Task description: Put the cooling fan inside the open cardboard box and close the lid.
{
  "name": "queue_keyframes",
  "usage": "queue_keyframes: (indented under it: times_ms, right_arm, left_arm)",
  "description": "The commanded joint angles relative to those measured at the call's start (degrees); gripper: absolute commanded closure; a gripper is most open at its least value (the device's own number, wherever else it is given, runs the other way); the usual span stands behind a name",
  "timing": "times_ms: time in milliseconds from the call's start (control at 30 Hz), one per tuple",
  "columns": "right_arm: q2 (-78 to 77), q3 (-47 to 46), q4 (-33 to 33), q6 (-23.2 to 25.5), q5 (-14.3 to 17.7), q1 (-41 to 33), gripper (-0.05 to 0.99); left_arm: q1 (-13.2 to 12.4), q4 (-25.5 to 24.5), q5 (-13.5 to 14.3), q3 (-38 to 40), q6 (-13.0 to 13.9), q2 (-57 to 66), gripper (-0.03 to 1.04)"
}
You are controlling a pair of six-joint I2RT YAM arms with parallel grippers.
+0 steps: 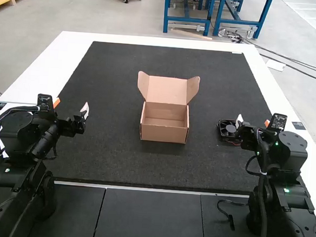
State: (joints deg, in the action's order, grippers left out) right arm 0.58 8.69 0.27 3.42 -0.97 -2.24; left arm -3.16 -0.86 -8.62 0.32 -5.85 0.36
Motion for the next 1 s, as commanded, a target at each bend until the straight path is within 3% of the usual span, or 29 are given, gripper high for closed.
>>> queue_keyframes:
  times_ms: [0, 700, 967]
  right_arm:
    - [-0.58, -8.69, 0.17, -0.26, 1.24, -0.22, 0.02]
    - [-0.67, -8.69, 1.05, 1.85, 1.32, -0.13, 0.02]
    - [-0.67, -8.69, 4.91, 5.19, 4.93, -0.13, 0.02]
  left_arm:
    - [-0.62, 0.34, -0.25, -0.32, 0.49, -0.45, 0.04]
    - [-0.62, 0.51, -0.25, -0.32, 0.92, -0.45, 0.04]
    - [-0.62, 3.50, -0.17, -0.23, -0.66, -0.45, 0.04]
